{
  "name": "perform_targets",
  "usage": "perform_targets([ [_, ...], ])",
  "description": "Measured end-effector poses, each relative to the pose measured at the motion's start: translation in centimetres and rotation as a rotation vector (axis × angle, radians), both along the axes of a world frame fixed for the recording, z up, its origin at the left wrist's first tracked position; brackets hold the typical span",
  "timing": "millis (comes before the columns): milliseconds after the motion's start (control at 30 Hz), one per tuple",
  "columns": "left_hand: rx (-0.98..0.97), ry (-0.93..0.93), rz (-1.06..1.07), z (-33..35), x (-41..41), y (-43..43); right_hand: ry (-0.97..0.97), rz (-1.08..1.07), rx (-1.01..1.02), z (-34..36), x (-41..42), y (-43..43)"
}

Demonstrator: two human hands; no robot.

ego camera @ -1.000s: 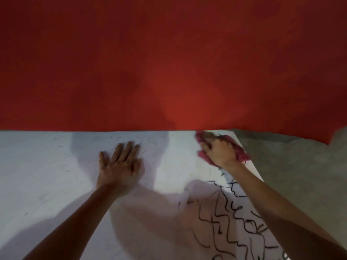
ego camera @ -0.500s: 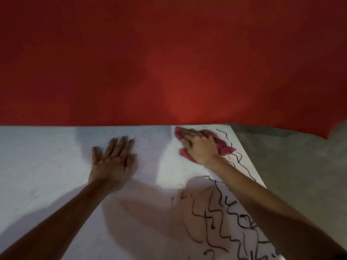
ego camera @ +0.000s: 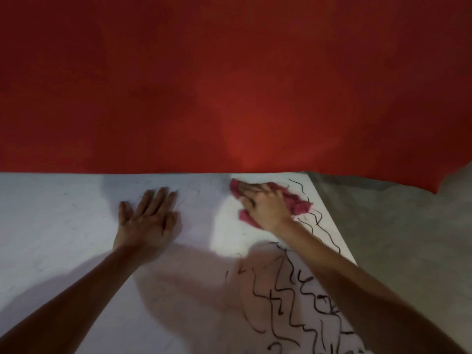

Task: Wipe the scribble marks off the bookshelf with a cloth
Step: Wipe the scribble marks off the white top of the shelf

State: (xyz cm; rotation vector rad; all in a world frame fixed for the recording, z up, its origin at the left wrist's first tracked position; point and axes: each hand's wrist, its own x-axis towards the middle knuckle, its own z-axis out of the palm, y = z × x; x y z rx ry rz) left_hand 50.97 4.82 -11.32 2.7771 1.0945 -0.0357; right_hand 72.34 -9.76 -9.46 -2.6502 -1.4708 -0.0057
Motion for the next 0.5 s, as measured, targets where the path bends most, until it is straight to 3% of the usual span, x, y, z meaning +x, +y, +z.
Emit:
perform_targets([
  [167,0.005,0.016,0.004,0.0,0.0,0.1,0.115,-0.496,0.127,0.0,7.3,-3.2],
  [400,-0.021,-0.005,-0.006,-0.1,0.0,0.2,-0.085,-0.315,0.355,-2.4,-1.0,-7.6],
  [500,-0.024,-0.004,-0.001,-0.2,0.1,0.2,-0.042,-0.301,0.366,-2.3,-0.4,-7.8],
])
